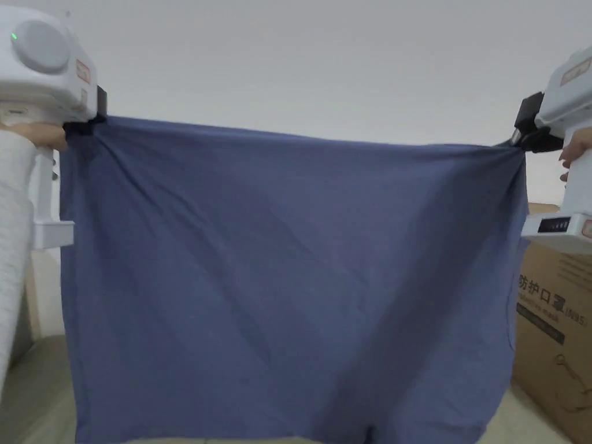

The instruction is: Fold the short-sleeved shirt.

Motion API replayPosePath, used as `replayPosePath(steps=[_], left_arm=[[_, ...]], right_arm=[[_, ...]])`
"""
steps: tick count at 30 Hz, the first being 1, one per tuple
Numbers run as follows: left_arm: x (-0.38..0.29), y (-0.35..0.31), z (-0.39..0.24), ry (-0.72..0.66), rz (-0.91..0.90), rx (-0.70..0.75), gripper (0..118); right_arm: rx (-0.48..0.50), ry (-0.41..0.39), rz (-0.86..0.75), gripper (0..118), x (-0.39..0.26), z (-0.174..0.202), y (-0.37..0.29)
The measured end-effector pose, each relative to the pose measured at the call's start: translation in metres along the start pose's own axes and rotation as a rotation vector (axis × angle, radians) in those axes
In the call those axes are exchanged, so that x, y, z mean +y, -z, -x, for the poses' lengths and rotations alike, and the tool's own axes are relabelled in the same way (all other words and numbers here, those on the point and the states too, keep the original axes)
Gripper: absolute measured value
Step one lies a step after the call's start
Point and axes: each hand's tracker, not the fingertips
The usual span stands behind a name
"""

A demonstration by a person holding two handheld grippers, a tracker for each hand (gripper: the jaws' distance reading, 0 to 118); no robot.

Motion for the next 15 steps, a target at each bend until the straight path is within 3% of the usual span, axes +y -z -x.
replayPosePath(steps=[2, 5, 10, 13, 15], left_arm=[[0.002, 0.007, 0.002, -0.018, -0.007, 0.007, 1], [0.0, 0.02, 0.001, 0.012, -0.006, 0.014, 1], [-0.043, 0.034, -0.022, 0.036, 0.003, 0.015, 1], [-0.091, 0.066, -0.029, 0.056, 0.133, 0.0, 1], [-0.141, 0.09, -0.035, 0.036, 0.22, -0.005, 1]], right_arm=[[0.031, 0.002, -0.01, 3, 0.006, 0.005, -0.001], [0.017, -0.087, -0.03, 3, 0.004, 0.011, 0.002], [0.018, -0.051, 0.022, 3, -0.026, -0.008, 0.047], [-0.03, -0.08, 0.139, 3, -0.068, -0.025, 0.087], [-0.05, -0.047, 0.22, 3, -0.108, -0.043, 0.121]])
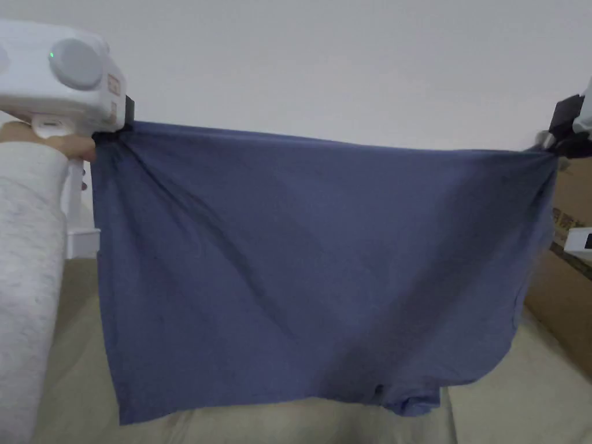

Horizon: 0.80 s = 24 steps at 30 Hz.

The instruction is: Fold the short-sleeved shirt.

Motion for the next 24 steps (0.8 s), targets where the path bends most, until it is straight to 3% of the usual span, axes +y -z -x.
replayPosePath(steps=[4, 6, 9, 13, 18, 24], left_arm=[[-0.102, 0.075, -0.02, 0.038, 0.205, 0.017, 1], [-0.155, 0.114, -0.028, 0.054, 0.318, 0.024, 1], [-0.241, 0.153, -0.037, 0.058, 0.447, 0.042, 1], [-0.32, 0.175, -0.027, 0.031, 0.627, 0.055, 1], [-0.335, 0.161, 0.006, -0.048, 0.623, 0.028, 1], [-0.338, 0.072, 0.025, -0.039, 0.515, -0.02, 1]], right_arm=[[-0.08, 0.026, 0.203, 3, -0.082, -0.028, 0.084], [-0.13, 0.003, 0.313, 3, -0.128, -0.041, 0.122], [-0.153, 0.111, 0.471, 3, -0.201, -0.062, 0.168], [-0.232, 0.077, 0.631, 3, -0.281, -0.08, 0.196], [-0.214, 0.175, 0.659, 3, -0.312, -0.104, 0.183], [-0.132, 0.15, 0.59, 3, -0.325, -0.11, 0.093]])
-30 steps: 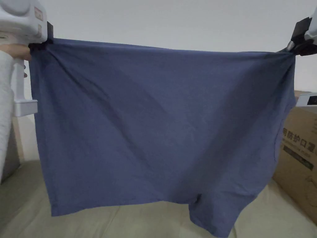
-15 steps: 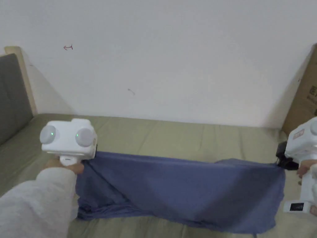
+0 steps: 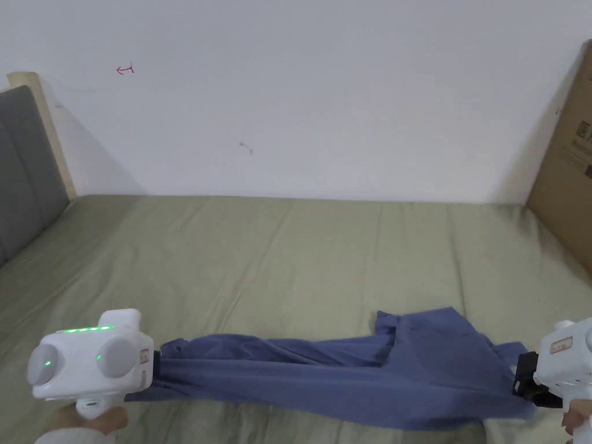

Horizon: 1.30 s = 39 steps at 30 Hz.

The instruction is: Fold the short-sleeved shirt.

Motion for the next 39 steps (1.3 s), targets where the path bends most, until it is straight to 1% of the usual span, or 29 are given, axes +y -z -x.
replayPosePath(steps=[2, 4, 5, 7, 8, 9, 11, 14, 16, 17, 18, 20, 22, 23, 24, 25, 26, 27, 28, 29, 31, 32, 33, 34, 35, 36, 37, 38, 39], left_arm=[[-0.033, -0.036, 0.007, 0.018, -0.023, -0.01, 1], [-0.069, -0.068, 0.019, 0.006, -0.043, -0.014, 1], [-0.086, -0.081, 0.024, 0.005, -0.044, -0.022, 1], [-0.122, -0.105, 0.035, -0.002, -0.045, -0.023, 1], [-0.141, -0.116, 0.042, 0.004, -0.045, -0.029, 1], [-0.162, -0.129, 0.046, 0.025, -0.032, -0.02, 1], [-0.198, -0.144, 0.058, 0.041, -0.02, -0.015, 1], [-0.242, -0.157, 0.074, 0.033, 0.044, -0.01, 1], [-0.263, -0.169, 0.083, 0.001, 0.041, -0.024, 1], [-0.27, -0.175, 0.085, -0.004, 0.034, -0.034, 1], [-0.278, -0.181, 0.088, 0.0, 0.022, -0.039, 1], [-0.287, -0.187, 0.09, 0.013, 0.02, -0.039, 1], [-0.293, -0.189, 0.092, 0.022, 0.022, -0.057, 2], [-0.295, -0.191, 0.092, 0.026, 0.022, -0.073, 5], [-0.296, -0.193, 0.091, 0.02, 0.031, -0.069, 23], [-0.296, -0.193, 0.089, 0.013, 0.041, -0.048, 50], [-0.298, -0.196, 0.089, 0.008, 0.041, -0.042, 79], [-0.3, -0.201, 0.091, -0.006, 0.034, -0.051, 100], [-0.302, -0.208, 0.092, -0.027, 0.02, -0.071, 102], [-0.303, -0.214, 0.094, -0.041, 0.011, -0.093, 101], [-0.307, -0.227, 0.096, -0.052, -0.002, -0.11, 100], [-0.309, -0.237, 0.096, -0.058, -0.022, -0.12, 95], [-0.312, -0.245, 0.096, -0.073, -0.056, -0.139, 74], [-0.315, -0.252, 0.097, -0.087, -0.074, -0.154, 47], [-0.317, -0.257, 0.098, -0.102, -0.079, -0.158, 20], [-0.321, -0.258, 0.099, -0.115, -0.081, -0.151, 6], [-0.324, -0.26, 0.096, -0.115, -0.078, -0.142, 4], [-0.329, -0.261, 0.096, -0.119, -0.083, -0.137, 1], [-0.332, -0.259, 0.098, -0.115, -0.085, -0.136, 1]], right_arm=[[0.055, -0.003, -0.004, 3, -0.029, -0.017, -0.026], [0.042, -0.013, -0.005, 3, -0.07, -0.033, -0.052], [0.033, -0.034, -0.008, 3, -0.086, -0.04, -0.06], [0.037, -0.024, -0.006, 3, -0.125, -0.056, -0.08], [0.064, -0.002, -0.003, 3, -0.146, -0.065, -0.09], [0.078, -0.005, 0.013, 3, -0.166, -0.074, -0.098], [0.07, -0.013, 0.023, 3, -0.206, -0.086, -0.111], [0.075, 0.007, 0.054, 3, -0.258, -0.109, -0.123], [0.061, 0.002, 0.062, 3, -0.287, -0.122, -0.126], [0.062, 0.015, 0.07, 3, -0.297, -0.128, -0.129], [0.077, 0.03, 0.07, 3, -0.307, -0.134, -0.131], [0.072, 0.034, 0.07, 3, -0.319, -0.14, -0.131], [0.07, 0.024, 0.054, 3, -0.326, -0.14, -0.129], [0.084, 0.008, 0.033, 3, -0.328, -0.138, -0.129], [0.085, 0.0, 0.025, 4, -0.328, -0.135, -0.129], [0.084, -0.011, 0.019, 10, -0.329, -0.132, -0.13], [0.07, -0.025, 0.007, 26, -0.329, -0.129, -0.133], [0.054, -0.035, -0.003, 57, -0.328, -0.127, -0.135], [0.056, -0.052, -0.01, 75, -0.328, -0.125, -0.14], [0.063, -0.086, -0.033, 80, -0.328, -0.122, -0.146], [0.069, -0.131, -0.083, 80, -0.327, -0.118, -0.162], [0.071, -0.147, -0.109, 80, -0.328, -0.114, -0.17], [0.089, -0.156, -0.137, 77, -0.331, -0.111, -0.177], [0.102, -0.159, -0.167, 70, -0.334, -0.108, -0.185], [0.111, -0.156, -0.171, 49, -0.335, -0.106, -0.189], [0.121, -0.157, -0.174, 10, -0.338, -0.104, -0.192], [0.125, -0.154, -0.176, 3, -0.342, -0.101, -0.193], [0.119, -0.138, -0.187, 2, -0.347, -0.101, -0.192], [0.123, -0.137, -0.179, 2, -0.348, -0.101, -0.19]])
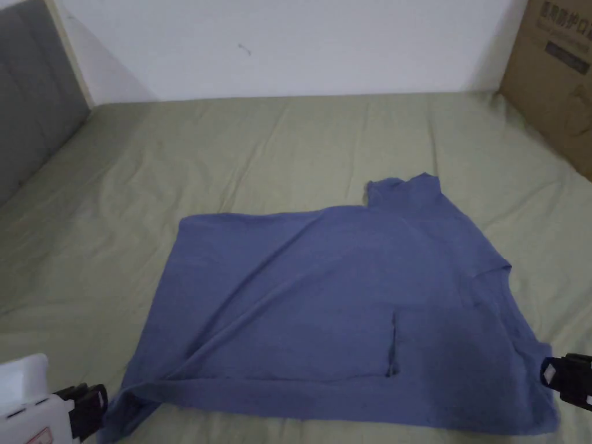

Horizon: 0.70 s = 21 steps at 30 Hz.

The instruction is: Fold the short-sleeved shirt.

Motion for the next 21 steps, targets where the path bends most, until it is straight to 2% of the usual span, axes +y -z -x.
replayPosePath(steps=[2, 3, 5, 6, 11, 12, 13, 14, 15, 16, 17, 18, 21], left_arm=[[-0.003, 0.013, 0.011, -0.015, 0.015, 0.018, 2], [-0.002, 0.017, 0.015, -0.018, 0.022, 0.008, 15], [0.003, 0.025, 0.024, -0.057, 0.023, -0.03, 78], [0.008, 0.031, 0.026, -0.069, 0.04, -0.022, 92], [0.011, 0.063, 0.02, -0.087, 0.126, -0.014, 89], [0.009, 0.068, 0.017, -0.072, 0.163, -0.01, 80], [0.006, 0.073, 0.015, -0.034, 0.198, -0.004, 57], [0.003, 0.078, 0.011, -0.013, 0.226, 0.008, 23], [0.001, 0.08, 0.01, -0.008, 0.242, -0.002, 5], [0.0, 0.08, 0.008, -0.012, 0.232, -0.027, 5], [0.002, 0.08, 0.006, -0.006, 0.233, -0.011, 4], [0.004, 0.079, 0.006, -0.006, 0.23, -0.008, 4], [0.011, 0.071, 0.005, -0.023, 0.203, -0.013, 3]], right_arm=[[0.019, -0.004, 0.02, 2, -0.008, 0.0, 0.003], [0.022, -0.003, 0.034, 2, -0.01, -0.001, 0.006], [0.014, 0.002, 0.055, 2, -0.014, -0.006, 0.012], [0.011, 0.016, 0.061, 2, -0.015, -0.008, 0.014], [-0.001, 0.057, 0.087, 2, -0.016, -0.022, 0.022], [-0.012, 0.056, 0.088, 2, -0.016, -0.023, 0.022], [-0.024, 0.058, 0.082, 2, -0.016, -0.025, 0.022], [-0.018, 0.05, 0.076, 2, -0.016, -0.027, 0.023], [-0.007, 0.035, 0.082, 11, -0.015, -0.028, 0.025], [0.006, 0.011, 0.11, 33, -0.014, -0.028, 0.027], [-0.005, -0.025, 0.15, 69, -0.014, -0.026, 0.032], [-0.029, -0.061, 0.161, 95, -0.015, -0.025, 0.036], [-0.086, -0.179, 0.158, 96, -0.016, -0.018, 0.047]])
